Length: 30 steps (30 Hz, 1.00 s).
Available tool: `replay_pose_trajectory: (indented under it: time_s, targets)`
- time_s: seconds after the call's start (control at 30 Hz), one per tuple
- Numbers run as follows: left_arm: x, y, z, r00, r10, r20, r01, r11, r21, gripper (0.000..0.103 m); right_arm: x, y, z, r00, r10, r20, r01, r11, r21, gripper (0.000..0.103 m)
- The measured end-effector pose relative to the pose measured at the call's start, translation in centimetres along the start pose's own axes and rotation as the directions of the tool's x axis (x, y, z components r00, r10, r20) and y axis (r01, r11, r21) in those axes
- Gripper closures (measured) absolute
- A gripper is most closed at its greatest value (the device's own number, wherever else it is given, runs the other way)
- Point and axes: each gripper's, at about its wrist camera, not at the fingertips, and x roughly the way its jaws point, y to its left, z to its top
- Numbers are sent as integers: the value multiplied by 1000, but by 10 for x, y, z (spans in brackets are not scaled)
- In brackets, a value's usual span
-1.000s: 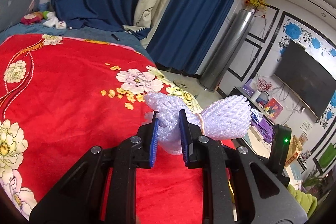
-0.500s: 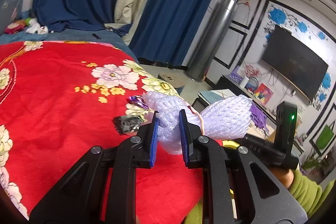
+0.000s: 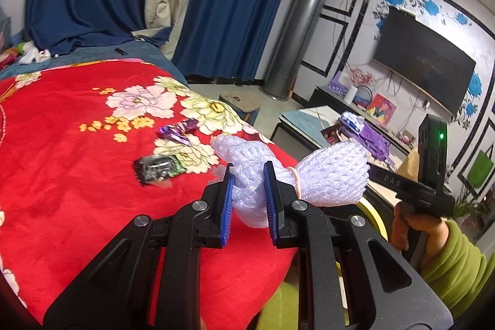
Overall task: Collect trash
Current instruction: 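Lift the candy bar and foam net and carry both over the bin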
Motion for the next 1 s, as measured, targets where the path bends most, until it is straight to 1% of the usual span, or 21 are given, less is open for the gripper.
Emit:
replay_pose_trajectory:
  time_s: [0.37,0.67,0.83,1.0]
  targets:
    - [31,-37,-15,996,-32,-79,39,995,87,90,-20,-47,-14,998,-59,9,58,995,78,88]
    - [52,-62,-24,990,-49,-136,68,988,139,90,-33,-74,-23,996,-89,17,87,989,120,88]
    - [66,-79,-29,984,-55,-167,85,980,179,90,-41,-86,-28,992,-126,21,122,985,122,88]
    - [82,-99,-38,977,-60,-204,108,967,231,90,-48,-104,-36,988,-154,19,150,978,145,88]
